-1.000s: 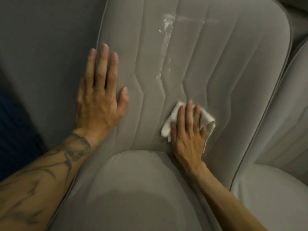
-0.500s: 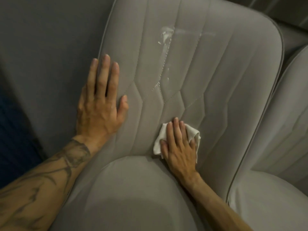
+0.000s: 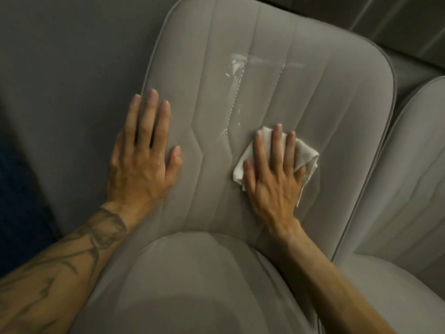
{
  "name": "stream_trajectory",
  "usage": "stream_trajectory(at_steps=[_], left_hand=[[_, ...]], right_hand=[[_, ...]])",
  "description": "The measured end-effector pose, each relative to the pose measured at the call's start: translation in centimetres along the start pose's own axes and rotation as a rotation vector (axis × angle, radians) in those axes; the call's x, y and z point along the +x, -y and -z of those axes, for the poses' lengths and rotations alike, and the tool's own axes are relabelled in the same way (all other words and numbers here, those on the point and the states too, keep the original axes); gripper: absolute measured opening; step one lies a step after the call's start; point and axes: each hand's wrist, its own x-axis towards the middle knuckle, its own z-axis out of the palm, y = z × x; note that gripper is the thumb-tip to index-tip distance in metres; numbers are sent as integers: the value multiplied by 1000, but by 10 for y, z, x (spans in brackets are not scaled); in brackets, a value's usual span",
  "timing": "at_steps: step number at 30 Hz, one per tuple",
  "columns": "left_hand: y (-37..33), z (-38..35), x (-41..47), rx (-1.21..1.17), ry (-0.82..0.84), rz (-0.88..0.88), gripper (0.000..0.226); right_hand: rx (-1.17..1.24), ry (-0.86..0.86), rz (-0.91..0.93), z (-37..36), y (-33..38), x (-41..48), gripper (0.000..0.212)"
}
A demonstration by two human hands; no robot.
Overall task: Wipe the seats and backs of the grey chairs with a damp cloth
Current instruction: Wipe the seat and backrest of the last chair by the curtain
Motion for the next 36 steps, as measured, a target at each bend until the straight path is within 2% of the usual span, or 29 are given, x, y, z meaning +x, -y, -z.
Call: stream_trajectory(at_steps=[5, 8, 11, 15, 19, 21, 23, 26, 28, 31, 33, 35, 36], left_hand=[[2, -2, -1, 3, 3, 5, 71], [2, -3, 0, 4, -14, -4, 71], [2, -2, -1, -3, -13, -12, 70], [1, -1, -1, -9, -9, -2, 70], [2, -3, 0, -3, -16, -7, 70], [2, -4, -1, 3, -18, -10, 70], [1, -3, -1, 8, -17, -5, 70], [0, -1, -1, 2, 6, 8, 70], [1, -1, -1, 10, 5, 7, 70], [1, -1, -1, 26, -2, 11, 70], [0, -3, -2, 23, 0, 11, 70], [1, -3, -1, 28, 0, 8, 70], [1, -3, -1, 27, 2, 9, 70]], right_hand=[[-15, -165, -65, 2, -9, 64, 63], [-11, -131, -76, -10, 4, 28, 65], [-5, -48, 22, -15, 10, -23, 64], [-24, -62, 71, -2, 0, 10, 67], [-38, -280, -136, 14, -10, 105, 57], [-52, -326, -232, 18, -1, 121, 56], [-33, -221, -198, 18, 14, 99, 59], [-14, -29, 53, 26, 12, 61, 62], [-19, -68, 85, 33, -7, 86, 60], [-84, -238, -30, 41, -10, 146, 56], [-77, -288, -123, 39, 7, 162, 56], [-42, -237, -111, 36, 26, 147, 58], [-26, -176, -30, 36, 31, 133, 58]])
